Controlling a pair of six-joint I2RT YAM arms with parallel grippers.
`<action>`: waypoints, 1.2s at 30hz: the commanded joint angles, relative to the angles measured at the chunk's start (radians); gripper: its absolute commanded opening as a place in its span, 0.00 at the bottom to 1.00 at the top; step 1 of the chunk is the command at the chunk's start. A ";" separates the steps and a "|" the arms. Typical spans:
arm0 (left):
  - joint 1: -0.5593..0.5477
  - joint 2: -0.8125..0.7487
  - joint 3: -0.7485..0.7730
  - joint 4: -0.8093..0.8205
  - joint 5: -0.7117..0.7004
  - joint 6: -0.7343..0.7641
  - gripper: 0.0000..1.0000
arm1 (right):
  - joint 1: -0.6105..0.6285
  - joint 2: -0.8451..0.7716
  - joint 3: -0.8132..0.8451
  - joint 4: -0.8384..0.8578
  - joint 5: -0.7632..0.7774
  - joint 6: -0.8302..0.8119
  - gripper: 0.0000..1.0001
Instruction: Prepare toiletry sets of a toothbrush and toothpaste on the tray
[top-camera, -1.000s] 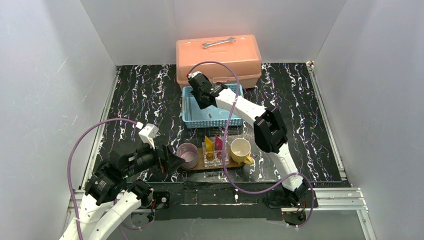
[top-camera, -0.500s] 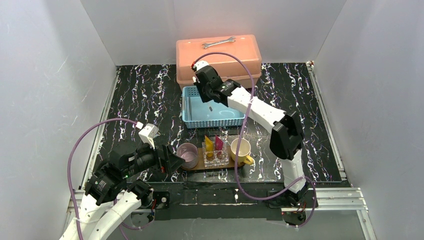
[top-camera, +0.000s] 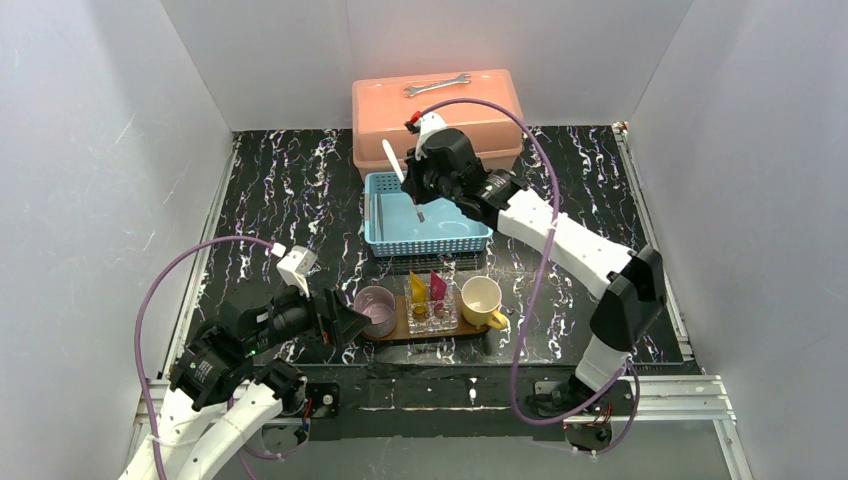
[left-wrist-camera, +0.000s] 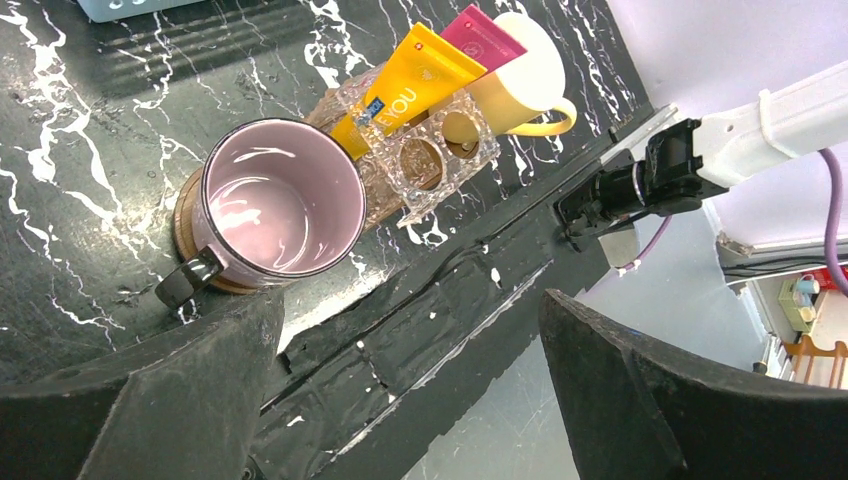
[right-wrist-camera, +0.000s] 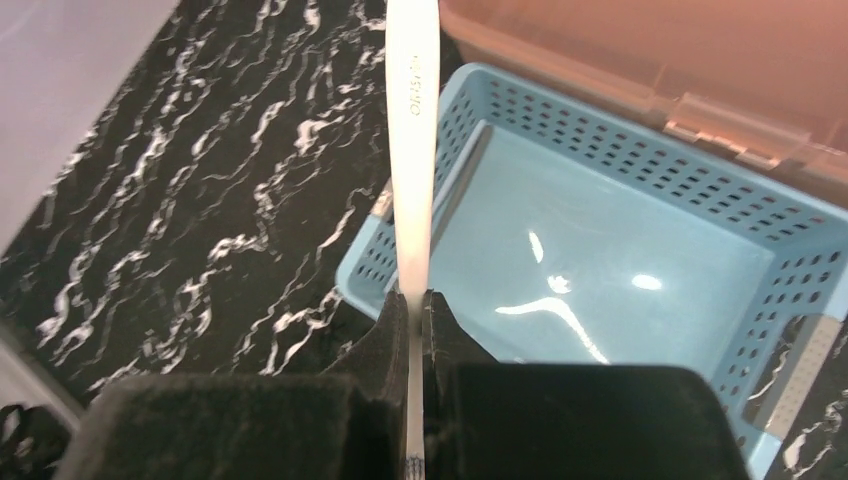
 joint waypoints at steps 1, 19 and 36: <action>-0.002 0.018 -0.004 0.052 0.031 -0.031 0.98 | 0.002 -0.121 -0.072 0.130 -0.119 0.064 0.01; 0.000 0.140 0.156 0.065 0.066 -0.205 0.98 | 0.063 -0.468 -0.295 -0.062 -0.257 -0.114 0.01; 0.000 0.231 0.194 0.058 0.125 -0.405 0.98 | 0.224 -0.637 -0.413 -0.267 -0.236 -0.367 0.01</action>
